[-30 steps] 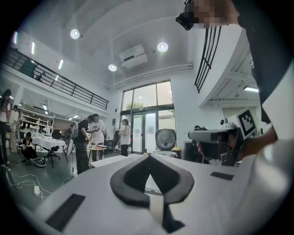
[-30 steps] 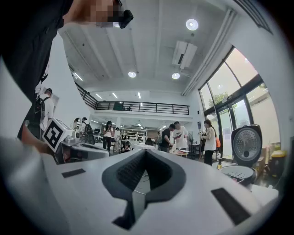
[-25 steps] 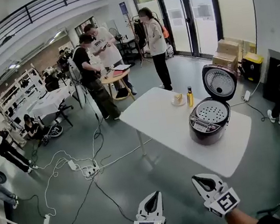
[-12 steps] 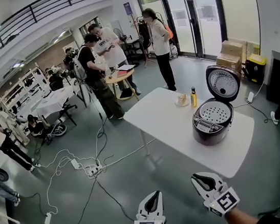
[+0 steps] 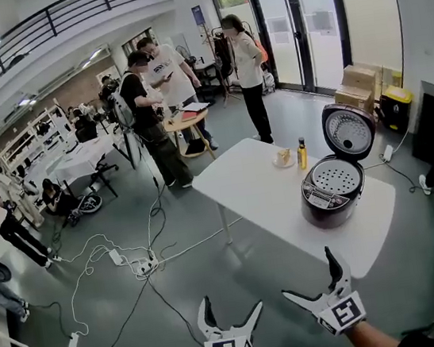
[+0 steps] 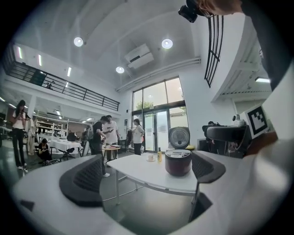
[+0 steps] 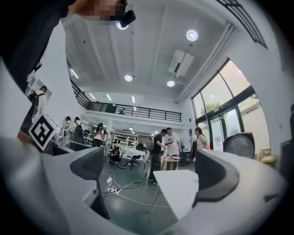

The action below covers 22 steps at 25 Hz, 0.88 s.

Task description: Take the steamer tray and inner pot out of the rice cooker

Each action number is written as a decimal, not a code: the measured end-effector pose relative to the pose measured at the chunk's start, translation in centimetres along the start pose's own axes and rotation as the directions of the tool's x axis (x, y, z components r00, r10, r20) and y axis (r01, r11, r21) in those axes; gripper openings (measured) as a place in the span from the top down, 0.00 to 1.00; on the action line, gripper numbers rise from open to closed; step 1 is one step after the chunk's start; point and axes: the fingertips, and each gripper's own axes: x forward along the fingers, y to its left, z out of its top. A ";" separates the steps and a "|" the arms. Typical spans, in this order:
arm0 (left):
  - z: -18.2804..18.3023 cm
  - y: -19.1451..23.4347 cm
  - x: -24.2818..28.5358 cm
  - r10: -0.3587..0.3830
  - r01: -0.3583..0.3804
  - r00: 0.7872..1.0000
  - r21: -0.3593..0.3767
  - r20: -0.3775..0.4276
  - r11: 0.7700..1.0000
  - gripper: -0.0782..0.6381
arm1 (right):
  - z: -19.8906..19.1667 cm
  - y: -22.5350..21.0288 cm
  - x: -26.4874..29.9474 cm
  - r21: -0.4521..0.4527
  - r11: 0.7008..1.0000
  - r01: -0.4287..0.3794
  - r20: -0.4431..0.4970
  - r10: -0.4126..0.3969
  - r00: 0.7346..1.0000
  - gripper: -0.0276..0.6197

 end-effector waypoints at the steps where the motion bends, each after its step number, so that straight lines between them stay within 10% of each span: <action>1: 0.1 0.5 0.1 0.010 -0.010 1.000 0.000 0.004 1.000 0.06 | 0.0 -0.2 0.2 -0.003 1.000 0.016 0.002 -0.016 1.000 0.04; 22: -0.6 6.6 3.2 -0.066 0.066 0.998 -0.006 0.000 0.998 0.07 | -1.7 0.9 5.8 -0.051 0.994 0.101 -0.057 -0.104 0.993 0.04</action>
